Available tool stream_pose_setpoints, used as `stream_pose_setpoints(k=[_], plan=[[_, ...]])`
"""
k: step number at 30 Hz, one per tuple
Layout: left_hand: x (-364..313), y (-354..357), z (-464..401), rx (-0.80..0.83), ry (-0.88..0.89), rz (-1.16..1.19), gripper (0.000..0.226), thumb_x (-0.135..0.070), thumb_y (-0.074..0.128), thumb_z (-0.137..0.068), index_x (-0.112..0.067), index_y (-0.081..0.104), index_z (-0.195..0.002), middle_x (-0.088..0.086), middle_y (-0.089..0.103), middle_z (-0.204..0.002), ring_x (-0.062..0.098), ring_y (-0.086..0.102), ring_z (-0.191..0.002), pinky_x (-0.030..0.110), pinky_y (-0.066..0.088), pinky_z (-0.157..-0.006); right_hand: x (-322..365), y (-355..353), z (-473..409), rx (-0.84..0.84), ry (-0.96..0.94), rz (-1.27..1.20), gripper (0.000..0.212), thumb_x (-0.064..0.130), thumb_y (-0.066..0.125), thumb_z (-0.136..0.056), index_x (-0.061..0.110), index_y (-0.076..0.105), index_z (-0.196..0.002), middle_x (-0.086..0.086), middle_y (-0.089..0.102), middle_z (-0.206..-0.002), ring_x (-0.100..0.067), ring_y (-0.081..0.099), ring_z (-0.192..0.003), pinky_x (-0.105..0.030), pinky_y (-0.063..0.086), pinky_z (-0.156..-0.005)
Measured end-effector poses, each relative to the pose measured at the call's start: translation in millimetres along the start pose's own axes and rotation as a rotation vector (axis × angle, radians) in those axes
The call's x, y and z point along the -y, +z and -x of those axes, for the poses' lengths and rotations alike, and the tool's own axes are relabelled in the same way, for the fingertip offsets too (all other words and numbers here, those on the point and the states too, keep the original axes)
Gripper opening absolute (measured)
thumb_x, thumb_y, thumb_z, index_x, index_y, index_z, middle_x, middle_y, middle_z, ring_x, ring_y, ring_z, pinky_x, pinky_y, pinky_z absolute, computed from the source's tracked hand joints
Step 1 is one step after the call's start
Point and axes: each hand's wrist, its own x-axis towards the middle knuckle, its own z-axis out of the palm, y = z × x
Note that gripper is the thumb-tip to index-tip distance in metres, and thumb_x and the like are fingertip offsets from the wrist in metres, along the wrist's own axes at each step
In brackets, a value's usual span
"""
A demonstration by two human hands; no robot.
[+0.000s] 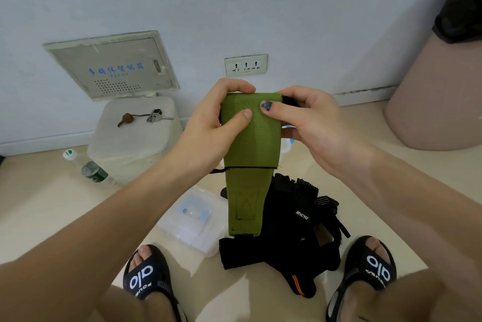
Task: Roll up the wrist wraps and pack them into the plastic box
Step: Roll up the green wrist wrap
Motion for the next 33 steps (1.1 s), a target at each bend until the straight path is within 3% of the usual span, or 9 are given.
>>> stream_pose_setpoints(k=[6,11,17,22,26,30,33], plan=[[-0.5,6.8,-0.5,-0.081,-0.012,0.026,0.013,-0.014,0.059,-0.103,-0.018,0.063,-0.116,-0.01,0.067,-0.083,0.007,0.064,-0.079,0.022,0.054,-0.068,1.2,0.1,2.2,-0.02,-0.017,0.063,0.016,0.01,0.075,-0.092,0.006,0.07,-0.107,-0.002,0.077,-0.093,-0.014,0.075,-0.08,-0.032,0.063,-0.073],[0.0,6.8,-0.4,-0.041,0.016,-0.015,0.016,-0.007,0.057,-0.103,-0.02,0.061,-0.112,-0.003,0.065,-0.087,0.013,0.064,-0.079,0.032,0.057,-0.07,2.2,-0.5,2.2,-0.037,-0.003,0.081,0.014,0.009,0.075,-0.092,0.005,0.069,-0.104,-0.003,0.077,-0.09,-0.013,0.074,-0.076,-0.032,0.063,-0.07],[-0.9,5.9,-1.9,-0.034,0.013,0.013,0.02,-0.001,0.058,-0.101,-0.017,0.064,-0.11,-0.009,0.068,-0.088,0.01,0.065,-0.081,0.027,0.057,-0.072,1.3,1.7,2.8,-0.032,0.022,0.023,0.016,0.005,0.075,-0.091,0.003,0.067,-0.105,-0.006,0.075,-0.097,-0.017,0.074,-0.081,-0.037,0.065,-0.075],[-1.2,7.5,-1.2,-0.078,-0.014,0.025,0.018,-0.006,0.058,-0.102,-0.021,0.065,-0.109,-0.005,0.068,-0.09,0.013,0.066,-0.083,0.035,0.058,-0.076,2.5,4.0,2.3,-0.03,0.028,0.007,0.019,0.005,0.075,-0.09,0.002,0.067,-0.107,-0.005,0.074,-0.096,-0.014,0.074,-0.079,-0.03,0.061,-0.069],[-1.6,8.1,-0.7,-0.084,-0.027,-0.004,0.019,-0.008,0.055,-0.104,-0.024,0.064,-0.11,-0.005,0.068,-0.09,0.014,0.066,-0.085,0.038,0.058,-0.076,4.0,2.2,1.4,-0.018,0.062,0.016,0.022,0.008,0.074,-0.092,0.004,0.066,-0.111,-0.008,0.075,-0.098,-0.017,0.074,-0.08,-0.033,0.062,-0.073],[0.2,4.6,-3.3,-0.131,-0.032,-0.075,0.02,-0.01,0.053,-0.105,-0.026,0.063,-0.111,-0.009,0.063,-0.086,0.012,0.06,-0.081,0.034,0.053,-0.073,7.3,-1.9,0.5,-0.059,0.009,0.195,0.008,0.007,0.065,-0.097,0.011,0.065,-0.104,-0.006,0.073,-0.085,-0.014,0.07,-0.068,-0.031,0.062,-0.066],[1.9,3.9,-4.4,-0.15,-0.023,-0.141,0.022,-0.013,0.053,-0.105,-0.031,0.062,-0.11,-0.004,0.059,-0.084,0.02,0.051,-0.077,0.034,0.044,-0.069,7.7,-2.9,0.6,-0.126,-0.057,0.253,0.015,0.004,0.056,-0.1,0.013,0.065,-0.092,-0.003,0.073,-0.073,-0.014,0.069,-0.064,-0.029,0.06,-0.063]])
